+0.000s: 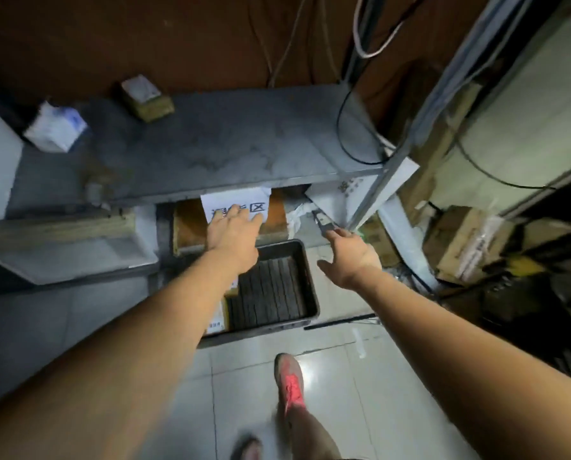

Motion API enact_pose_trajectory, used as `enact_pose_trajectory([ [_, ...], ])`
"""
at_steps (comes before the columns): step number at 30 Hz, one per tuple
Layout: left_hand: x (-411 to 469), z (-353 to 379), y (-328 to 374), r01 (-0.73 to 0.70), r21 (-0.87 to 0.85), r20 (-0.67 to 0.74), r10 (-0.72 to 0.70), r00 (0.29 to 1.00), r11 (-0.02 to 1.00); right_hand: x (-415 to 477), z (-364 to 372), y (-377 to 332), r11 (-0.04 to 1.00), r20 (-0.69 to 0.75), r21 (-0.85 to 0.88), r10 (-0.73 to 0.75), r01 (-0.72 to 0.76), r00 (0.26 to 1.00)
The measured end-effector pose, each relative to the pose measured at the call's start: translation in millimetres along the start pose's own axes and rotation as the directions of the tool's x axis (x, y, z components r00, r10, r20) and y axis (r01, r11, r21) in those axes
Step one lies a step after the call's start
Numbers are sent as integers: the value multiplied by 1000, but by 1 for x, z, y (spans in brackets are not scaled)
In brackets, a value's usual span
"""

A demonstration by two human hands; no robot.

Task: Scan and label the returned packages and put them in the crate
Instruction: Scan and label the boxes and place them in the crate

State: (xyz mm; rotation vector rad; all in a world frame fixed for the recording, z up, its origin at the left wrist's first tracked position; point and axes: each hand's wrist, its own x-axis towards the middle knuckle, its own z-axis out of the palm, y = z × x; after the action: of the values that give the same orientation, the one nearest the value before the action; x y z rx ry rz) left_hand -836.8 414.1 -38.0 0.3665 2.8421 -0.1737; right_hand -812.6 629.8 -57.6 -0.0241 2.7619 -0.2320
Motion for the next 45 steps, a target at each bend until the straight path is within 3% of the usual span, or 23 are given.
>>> enact_pose_trajectory([
  [10,-113,-135,161,-299,127,-217,321,922,946,-241,-125,92,969,-289,103,243,-223,926],
  [19,-211,-172,371,-470,209,-263,512,818,858,-445,-121,247,890,-324,203,454,-408,830],
  [26,-274,-175,523,-573,117,-216,584,782,811,-562,-89,383,799,-277,344,588,-493,760],
  [32,-279,-155,605,-543,-158,-196,512,836,825,-586,-67,471,670,-255,590,683,-449,684],
  [37,-246,-120,653,-531,-303,-156,509,847,791,-553,-48,529,464,-166,809,769,-361,617],
  [45,-155,-79,699,-435,-387,-29,461,887,813,-459,1,563,123,97,943,786,-308,611],
])
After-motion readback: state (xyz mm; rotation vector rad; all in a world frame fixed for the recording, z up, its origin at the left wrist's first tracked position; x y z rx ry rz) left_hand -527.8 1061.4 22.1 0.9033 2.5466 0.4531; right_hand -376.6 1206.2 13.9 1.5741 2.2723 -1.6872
